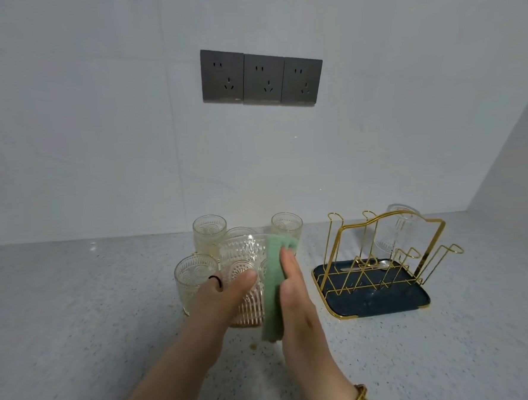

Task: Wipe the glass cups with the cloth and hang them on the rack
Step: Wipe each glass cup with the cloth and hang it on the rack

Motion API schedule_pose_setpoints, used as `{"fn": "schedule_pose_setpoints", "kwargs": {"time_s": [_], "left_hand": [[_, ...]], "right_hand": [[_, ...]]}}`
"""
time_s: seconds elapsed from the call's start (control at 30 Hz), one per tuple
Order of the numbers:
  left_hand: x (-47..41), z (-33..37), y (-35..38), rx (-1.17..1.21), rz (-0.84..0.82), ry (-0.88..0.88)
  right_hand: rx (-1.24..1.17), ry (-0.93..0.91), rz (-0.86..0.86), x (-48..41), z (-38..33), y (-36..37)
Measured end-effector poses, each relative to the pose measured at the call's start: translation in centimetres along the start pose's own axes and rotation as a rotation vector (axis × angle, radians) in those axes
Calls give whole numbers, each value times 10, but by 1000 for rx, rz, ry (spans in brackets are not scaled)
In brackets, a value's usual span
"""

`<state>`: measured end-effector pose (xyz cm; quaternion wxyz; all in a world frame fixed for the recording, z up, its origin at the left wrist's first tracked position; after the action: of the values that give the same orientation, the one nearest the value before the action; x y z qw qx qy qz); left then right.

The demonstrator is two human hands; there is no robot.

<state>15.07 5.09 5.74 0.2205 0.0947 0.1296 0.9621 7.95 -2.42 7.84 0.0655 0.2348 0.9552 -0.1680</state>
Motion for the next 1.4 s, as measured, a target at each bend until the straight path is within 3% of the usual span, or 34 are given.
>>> {"fn": "schedule_pose_setpoints", "kwargs": {"time_s": [0.1, 0.23, 0.37, 0.53, 0.67, 0.77, 0.83, 0.93, 1.03, 1.1, 1.17, 1.23, 1.33, 1.4], "left_hand": [[6, 6, 2, 5, -19, 24], [10, 9, 9, -11, -77, 20], [7, 9, 19, -104, -138, -2], [3, 8, 12, -103, -59, 73], [15, 10, 22, -60, -66, 55], [6, 6, 16, 4, -34, 10], [-2, -4, 5, 101, 1, -57], [5, -6, 10, 232, -101, -63], [11, -6, 17, 284, -186, -34], [9, -10, 15, 287, -153, -30], [6, -8, 10, 245, -115, -22], [3, 1, 6, 189, -85, 16], [0, 6, 2, 181, -71, 5], [4, 10, 3, 191, -78, 23]], "right_hand": [[101, -90, 37, -2, -5, -3], [-462, 250, 2, -5, 24, -4], [-602, 281, 72, 0, 38, -7], [-289, 178, 144, -2, 30, -20], [-54, 92, 58, -8, 13, -16], [-19, 26, -15, -2, 0, -2], [106, -55, 10, 6, -9, 2], [312, -212, 126, 8, -22, -1], [170, -140, 99, -11, -17, -8], [-49, 10, -17, -18, -1, -6], [-90, 32, -62, -14, 0, -4], [9, -33, -5, -3, -9, 3], [314, -281, 108, 13, -30, 13], [364, -306, 140, 3, -30, 7]]}}
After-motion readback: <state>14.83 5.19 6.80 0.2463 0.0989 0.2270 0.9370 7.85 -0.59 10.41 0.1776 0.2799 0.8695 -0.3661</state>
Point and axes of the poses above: each hand's wrist, its own x-axis away from the middle knuckle, its own y-axis out of the palm, z = x × y, the point moved 9 cm from there along -x, towards the middle knuckle, and after that the axes turned 13 degrees about x, right-handed, at the moved point
